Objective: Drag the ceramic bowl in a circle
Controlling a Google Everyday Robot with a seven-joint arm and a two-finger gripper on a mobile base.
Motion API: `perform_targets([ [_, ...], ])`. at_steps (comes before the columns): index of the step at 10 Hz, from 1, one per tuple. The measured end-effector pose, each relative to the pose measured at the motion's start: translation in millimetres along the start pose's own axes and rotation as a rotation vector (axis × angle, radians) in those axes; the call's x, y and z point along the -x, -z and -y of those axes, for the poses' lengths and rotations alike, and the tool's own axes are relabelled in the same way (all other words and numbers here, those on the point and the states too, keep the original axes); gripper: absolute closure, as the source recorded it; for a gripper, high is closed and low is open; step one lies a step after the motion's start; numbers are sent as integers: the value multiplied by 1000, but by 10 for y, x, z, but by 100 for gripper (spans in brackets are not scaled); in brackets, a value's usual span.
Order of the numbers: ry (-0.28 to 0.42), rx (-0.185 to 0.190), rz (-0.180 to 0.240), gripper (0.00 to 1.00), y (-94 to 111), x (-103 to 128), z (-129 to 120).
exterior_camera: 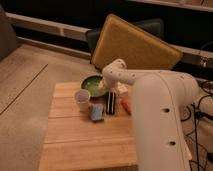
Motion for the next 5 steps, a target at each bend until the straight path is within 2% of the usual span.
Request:
perform_targets([
  [2, 6, 14, -25, 37, -177, 14, -20],
  [3, 10, 13, -31, 42, -226, 18, -5],
  [5, 23, 12, -30, 63, -281, 73, 23],
])
